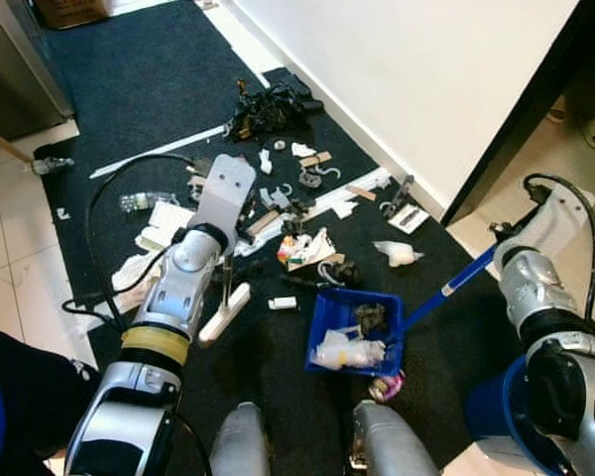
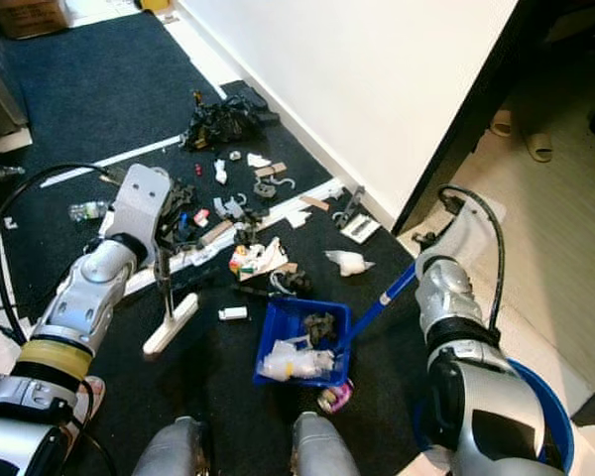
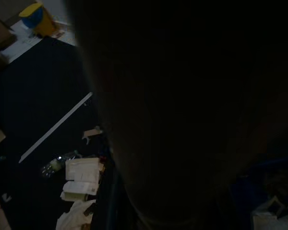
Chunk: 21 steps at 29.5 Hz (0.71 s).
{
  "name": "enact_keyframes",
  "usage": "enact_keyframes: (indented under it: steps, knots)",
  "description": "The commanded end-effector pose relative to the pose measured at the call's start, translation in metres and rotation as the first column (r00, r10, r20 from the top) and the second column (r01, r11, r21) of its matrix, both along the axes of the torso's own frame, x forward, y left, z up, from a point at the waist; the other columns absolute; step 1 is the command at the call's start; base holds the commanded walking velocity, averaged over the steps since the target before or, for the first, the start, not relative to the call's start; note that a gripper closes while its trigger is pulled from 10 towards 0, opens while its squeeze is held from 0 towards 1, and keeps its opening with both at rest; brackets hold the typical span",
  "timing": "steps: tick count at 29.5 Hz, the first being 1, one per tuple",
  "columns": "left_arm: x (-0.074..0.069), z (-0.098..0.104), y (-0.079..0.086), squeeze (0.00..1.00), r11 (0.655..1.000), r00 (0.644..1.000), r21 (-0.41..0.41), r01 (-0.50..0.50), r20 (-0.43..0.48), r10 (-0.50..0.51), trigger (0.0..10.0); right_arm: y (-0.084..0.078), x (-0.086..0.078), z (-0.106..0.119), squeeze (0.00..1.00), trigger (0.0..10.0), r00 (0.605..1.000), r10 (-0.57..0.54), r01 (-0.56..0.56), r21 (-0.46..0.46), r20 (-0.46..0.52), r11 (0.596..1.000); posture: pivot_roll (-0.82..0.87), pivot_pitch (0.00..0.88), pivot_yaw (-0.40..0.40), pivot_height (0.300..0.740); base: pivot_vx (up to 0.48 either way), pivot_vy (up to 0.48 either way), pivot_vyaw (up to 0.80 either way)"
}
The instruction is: Sweep floor
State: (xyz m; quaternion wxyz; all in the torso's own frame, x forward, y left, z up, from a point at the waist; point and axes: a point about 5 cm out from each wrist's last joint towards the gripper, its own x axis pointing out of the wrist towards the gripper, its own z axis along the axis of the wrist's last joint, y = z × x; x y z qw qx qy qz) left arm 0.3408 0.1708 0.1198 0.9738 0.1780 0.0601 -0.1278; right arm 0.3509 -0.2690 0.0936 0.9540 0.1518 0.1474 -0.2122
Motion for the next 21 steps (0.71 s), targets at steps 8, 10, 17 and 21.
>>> enact_keyframes:
  steps: [8,10,17,21]
  knots:
    - [0.003,0.005,-0.005,0.0,0.998,1.0,-0.052,0.018,0.012,-0.017,10.0,-0.02,0.008,0.033,0.0,10.0,0.996,-0.016,0.018,-0.025,0.088,1.0,0.05,0.016,-0.005,0.74,0.0,0.0,0.0]
    - [0.003,0.004,-0.007,0.0,0.997,1.0,-0.068,0.02,0.003,-0.02,10.0,-0.023,0.008,0.035,0.0,10.0,0.996,-0.019,0.022,-0.027,0.089,0.999,0.05,0.015,-0.005,0.74,0.0,0.0,0.0]
    - [0.002,0.002,-0.01,0.0,0.997,1.0,-0.073,0.021,-0.001,-0.021,10.0,-0.036,0.003,0.039,0.0,10.0,0.995,-0.043,0.047,-0.046,0.089,0.998,0.04,0.015,-0.004,0.74,0.0,0.0,0.0]
    - [0.002,0.0,-0.011,0.0,0.996,1.0,-0.087,0.013,-0.009,-0.013,10.0,-0.035,0.001,0.034,0.0,10.0,0.996,-0.038,0.042,-0.045,0.08,0.998,0.04,0.015,-0.002,0.74,0.0,0.0,0.0]
